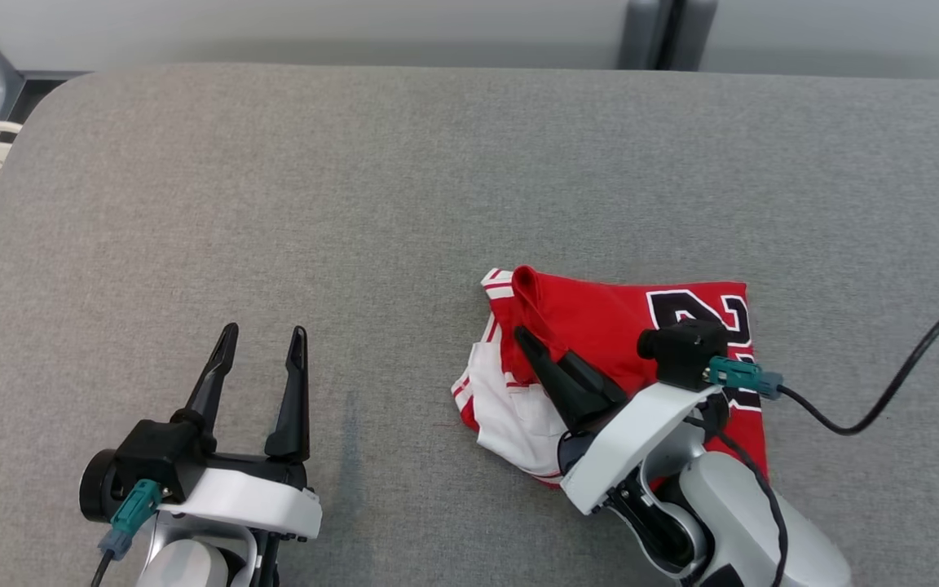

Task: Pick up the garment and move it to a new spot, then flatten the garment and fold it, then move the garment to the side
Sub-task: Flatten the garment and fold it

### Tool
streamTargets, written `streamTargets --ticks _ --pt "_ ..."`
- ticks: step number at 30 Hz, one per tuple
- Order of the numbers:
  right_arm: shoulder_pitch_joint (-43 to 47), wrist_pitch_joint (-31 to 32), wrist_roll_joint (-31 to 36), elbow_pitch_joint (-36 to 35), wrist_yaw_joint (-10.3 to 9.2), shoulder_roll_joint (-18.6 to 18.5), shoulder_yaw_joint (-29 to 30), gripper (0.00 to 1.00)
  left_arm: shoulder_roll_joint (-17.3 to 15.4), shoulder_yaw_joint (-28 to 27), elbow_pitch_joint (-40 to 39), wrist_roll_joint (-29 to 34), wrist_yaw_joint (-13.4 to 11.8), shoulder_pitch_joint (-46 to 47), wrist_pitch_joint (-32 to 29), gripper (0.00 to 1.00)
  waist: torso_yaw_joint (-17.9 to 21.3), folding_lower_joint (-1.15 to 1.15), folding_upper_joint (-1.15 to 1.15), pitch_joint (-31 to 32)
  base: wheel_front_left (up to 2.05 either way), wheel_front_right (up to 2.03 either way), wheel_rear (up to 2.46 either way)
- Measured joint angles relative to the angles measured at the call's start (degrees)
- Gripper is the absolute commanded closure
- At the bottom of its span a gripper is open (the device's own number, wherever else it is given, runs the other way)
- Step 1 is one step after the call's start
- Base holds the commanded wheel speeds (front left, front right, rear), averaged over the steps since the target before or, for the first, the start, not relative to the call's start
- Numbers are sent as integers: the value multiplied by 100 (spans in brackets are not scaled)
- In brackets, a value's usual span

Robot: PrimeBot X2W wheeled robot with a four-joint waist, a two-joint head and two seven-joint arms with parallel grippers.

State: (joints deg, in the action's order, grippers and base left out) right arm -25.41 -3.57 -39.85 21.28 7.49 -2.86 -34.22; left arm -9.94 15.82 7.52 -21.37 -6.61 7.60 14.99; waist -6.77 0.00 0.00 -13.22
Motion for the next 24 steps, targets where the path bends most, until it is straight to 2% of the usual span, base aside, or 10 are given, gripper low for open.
streamTargets --ticks 4,5,6,7,8,15,19,24 --pt "-287 -332 -261 463 0 2 -300 100 47 -20 31 22 25 4 0 0 -92 0 0 -93 0 0 0" --pt "-360 -412 -319 564 0 4 -370 80 62 -24 35 24 26 8 0 0 -103 0 0 -111 0 0 0" --pt "-423 -468 -363 658 0 5 -438 11 75 -30 43 33 40 18 0 0 -111 0 0 -126 0 0 0" --pt "-481 -528 -419 727 -1 3 -520 11 83 -41 48 44 52 28 0 0 -112 0 0 -139 0 0 0" --pt "-529 -606 -478 762 0 1 -593 0 94 -52 55 60 55 35 0 0 -108 0 0 -148 0 0 0" --pt "-795 -1005 -623 771 0 11 -744 0 110 -131 78 125 99 43 0 0 9 0 0 -128 0 0 0" --pt "-836 -1111 -347 673 0 -22 -364 0 104 -192 78 164 102 32 0 0 119 0 0 -91 0 0 0" --pt "-677 -1128 97 355 0 -303 387 0 93 -221 81 178 102 -7 0 0 253 0 0 -43 0 0 0"
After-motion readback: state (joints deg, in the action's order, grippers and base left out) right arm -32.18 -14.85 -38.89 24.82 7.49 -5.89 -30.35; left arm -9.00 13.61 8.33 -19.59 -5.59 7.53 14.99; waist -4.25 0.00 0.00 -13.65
